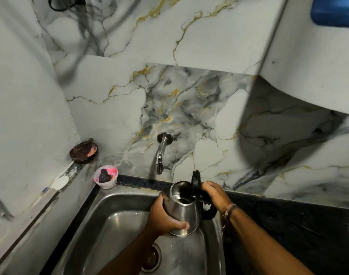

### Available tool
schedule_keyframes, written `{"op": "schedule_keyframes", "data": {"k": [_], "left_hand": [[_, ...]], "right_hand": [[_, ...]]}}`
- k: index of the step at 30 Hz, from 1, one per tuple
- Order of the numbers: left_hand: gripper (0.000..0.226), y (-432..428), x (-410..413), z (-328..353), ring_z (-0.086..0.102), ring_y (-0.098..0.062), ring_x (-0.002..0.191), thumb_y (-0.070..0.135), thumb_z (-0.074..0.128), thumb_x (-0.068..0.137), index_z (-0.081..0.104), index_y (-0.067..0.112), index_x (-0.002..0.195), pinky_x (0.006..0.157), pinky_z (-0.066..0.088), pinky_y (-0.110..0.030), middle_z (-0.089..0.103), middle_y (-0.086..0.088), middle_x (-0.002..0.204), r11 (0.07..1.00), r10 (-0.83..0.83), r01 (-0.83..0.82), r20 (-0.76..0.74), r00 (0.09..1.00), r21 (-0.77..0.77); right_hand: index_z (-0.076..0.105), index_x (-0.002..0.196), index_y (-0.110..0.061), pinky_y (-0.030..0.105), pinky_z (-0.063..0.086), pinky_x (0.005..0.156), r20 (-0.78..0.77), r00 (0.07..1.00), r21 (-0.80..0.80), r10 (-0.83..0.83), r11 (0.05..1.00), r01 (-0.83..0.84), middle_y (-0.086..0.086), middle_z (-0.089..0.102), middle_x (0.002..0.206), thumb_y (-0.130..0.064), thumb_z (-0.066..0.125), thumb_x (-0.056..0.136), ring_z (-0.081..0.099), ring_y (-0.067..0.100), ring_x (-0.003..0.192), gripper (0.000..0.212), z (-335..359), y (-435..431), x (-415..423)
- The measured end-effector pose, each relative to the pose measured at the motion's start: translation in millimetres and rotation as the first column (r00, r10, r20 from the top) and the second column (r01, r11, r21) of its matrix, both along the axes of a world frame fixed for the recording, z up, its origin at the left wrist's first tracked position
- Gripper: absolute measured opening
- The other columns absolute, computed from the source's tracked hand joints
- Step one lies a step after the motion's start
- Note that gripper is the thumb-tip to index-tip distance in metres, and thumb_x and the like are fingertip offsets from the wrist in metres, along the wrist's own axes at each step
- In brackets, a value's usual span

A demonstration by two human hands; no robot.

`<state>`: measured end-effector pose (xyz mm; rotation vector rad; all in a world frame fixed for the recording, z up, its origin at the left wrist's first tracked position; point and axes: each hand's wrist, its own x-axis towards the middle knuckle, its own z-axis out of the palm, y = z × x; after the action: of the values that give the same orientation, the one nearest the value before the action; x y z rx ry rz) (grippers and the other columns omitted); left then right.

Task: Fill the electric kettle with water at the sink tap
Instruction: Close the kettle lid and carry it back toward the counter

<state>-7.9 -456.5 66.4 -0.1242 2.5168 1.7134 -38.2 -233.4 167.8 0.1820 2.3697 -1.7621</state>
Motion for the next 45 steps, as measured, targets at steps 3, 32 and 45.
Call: {"op": "schedule_keyframes", "data": {"k": [3,32,45], "left_hand": [[0.116,36,9,20,0.071,-0.022,0.124,0.047,0.111,0.028,0.059,0.029,0.131,0.107,0.063,-0.049,0.073,0.004,0.133,0.999,-0.002,0.003,0.004,1.000,-0.039],[0.116,412,14,26,0.069,-0.020,0.117,0.049,0.110,0.027,0.056,0.028,0.127,0.105,0.060,-0.048,0.070,0.008,0.124,0.996,-0.001,-0.001,-0.018,1.000,-0.086],[0.123,462,-34,-34,0.069,-0.017,0.125,0.039,0.113,0.029,0.054,0.036,0.137,0.109,0.060,-0.047,0.071,0.012,0.133,0.999,-0.045,0.044,-0.038,0.998,-0.022]], "right_hand": [[0.060,0.077,-0.018,0.037,0.044,0.073,0.048,0.999,0.088,-0.007,0.996,0.003,0.002,0.061,0.074,-0.071,0.068,0.057,0.058,0.021,0.071,0.056,20,28,6],[0.062,0.098,-0.023,0.041,0.051,0.073,0.044,0.996,0.565,-0.073,0.824,0.035,-0.001,0.070,0.101,-0.092,0.061,0.055,0.066,0.026,0.094,0.081,20,377,17],[0.051,0.084,-0.031,0.038,0.043,0.066,0.041,0.994,0.512,-0.105,0.856,0.069,-0.006,0.064,0.091,-0.091,0.062,0.046,0.063,0.024,0.091,0.072,-40,428,-29]]}}
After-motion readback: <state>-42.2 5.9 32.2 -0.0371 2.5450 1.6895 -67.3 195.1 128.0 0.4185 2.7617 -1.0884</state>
